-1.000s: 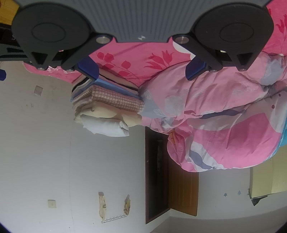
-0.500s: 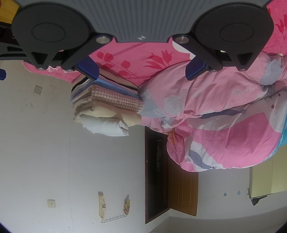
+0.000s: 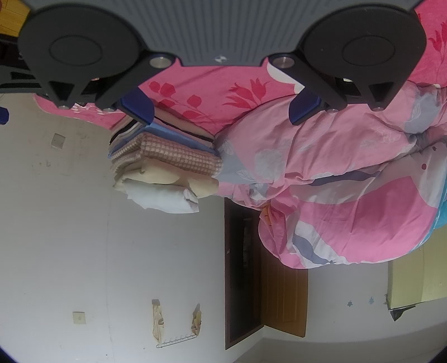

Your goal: Fold clothes

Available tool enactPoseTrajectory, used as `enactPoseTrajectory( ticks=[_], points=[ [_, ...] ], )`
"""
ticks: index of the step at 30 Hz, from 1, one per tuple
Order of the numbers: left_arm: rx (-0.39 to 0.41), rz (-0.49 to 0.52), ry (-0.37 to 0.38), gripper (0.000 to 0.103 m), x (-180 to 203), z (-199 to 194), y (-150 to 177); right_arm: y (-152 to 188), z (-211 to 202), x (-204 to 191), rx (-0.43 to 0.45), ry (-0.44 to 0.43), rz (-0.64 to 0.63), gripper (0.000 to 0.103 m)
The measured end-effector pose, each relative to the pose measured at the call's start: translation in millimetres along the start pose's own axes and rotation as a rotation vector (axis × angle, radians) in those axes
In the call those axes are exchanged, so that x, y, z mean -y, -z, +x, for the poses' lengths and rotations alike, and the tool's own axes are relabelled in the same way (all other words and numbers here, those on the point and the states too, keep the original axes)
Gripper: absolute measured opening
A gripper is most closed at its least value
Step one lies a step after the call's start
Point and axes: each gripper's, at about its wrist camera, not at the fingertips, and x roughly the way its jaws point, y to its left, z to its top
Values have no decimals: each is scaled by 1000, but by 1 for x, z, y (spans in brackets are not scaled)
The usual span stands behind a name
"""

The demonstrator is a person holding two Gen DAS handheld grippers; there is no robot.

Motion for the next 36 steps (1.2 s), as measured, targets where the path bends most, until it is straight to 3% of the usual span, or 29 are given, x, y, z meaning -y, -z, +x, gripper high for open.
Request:
enactPoseTrajectory(
  ticks=[36],
  points=[
    [-1, -7, -6, 103, -3, 1, -2, -2, 3, -1, -3, -11, 1, 102]
  ],
)
